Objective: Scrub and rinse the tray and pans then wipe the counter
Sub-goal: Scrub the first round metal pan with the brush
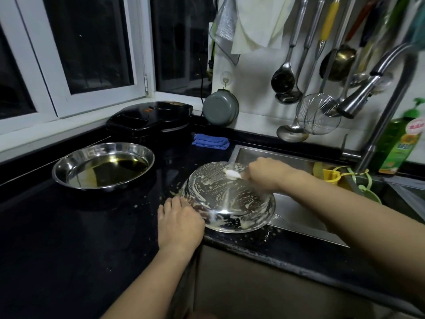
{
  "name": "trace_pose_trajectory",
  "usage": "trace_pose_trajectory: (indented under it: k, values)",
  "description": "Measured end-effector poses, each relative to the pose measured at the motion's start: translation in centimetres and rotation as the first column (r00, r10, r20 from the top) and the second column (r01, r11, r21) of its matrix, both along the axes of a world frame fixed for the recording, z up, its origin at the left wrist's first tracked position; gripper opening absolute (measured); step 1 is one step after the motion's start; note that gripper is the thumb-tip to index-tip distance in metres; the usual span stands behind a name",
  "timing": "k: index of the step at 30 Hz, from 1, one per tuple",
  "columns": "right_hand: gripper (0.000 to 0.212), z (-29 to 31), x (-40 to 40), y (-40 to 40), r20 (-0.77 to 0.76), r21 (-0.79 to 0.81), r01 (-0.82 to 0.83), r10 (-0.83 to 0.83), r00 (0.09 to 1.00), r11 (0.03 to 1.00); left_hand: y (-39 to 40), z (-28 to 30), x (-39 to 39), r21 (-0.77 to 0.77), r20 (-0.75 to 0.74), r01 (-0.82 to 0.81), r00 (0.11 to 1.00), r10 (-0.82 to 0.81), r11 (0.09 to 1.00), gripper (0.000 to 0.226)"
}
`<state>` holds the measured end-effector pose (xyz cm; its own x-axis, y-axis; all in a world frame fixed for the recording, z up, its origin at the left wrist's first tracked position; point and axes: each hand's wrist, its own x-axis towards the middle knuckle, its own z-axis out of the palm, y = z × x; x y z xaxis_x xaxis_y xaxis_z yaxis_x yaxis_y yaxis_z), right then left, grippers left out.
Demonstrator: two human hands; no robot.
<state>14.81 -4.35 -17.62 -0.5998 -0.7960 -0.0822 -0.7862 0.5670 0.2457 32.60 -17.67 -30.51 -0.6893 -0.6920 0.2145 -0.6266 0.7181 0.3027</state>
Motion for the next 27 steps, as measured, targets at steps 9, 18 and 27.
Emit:
trace_pose_trajectory:
  k: [9, 18, 27]
  values:
    - [0.034, 0.1, -2.5, 4.0, -0.045, -0.092, 0.176, -0.181, 0.983, 0.980, -0.2, -0.4, -0.2, -0.022, 0.001, -0.006, 1.000, 0.006, 1.000, 0.051]
    - [0.030, -0.2, 1.5, 7.5, 0.026, 0.007, 0.025, -0.025, 0.999, 1.000, -0.2, -0.6, -0.5, -0.027, 0.043, -0.012, 0.999, 0.013, 1.000, 0.051]
    - [0.028, -1.1, 4.2, 9.4, 0.016, -0.058, 0.150, -0.150, 0.989, 0.987, 0.1, 0.7, -0.1, 0.010, 0.078, 0.001, 0.997, -0.002, 1.000, 0.053]
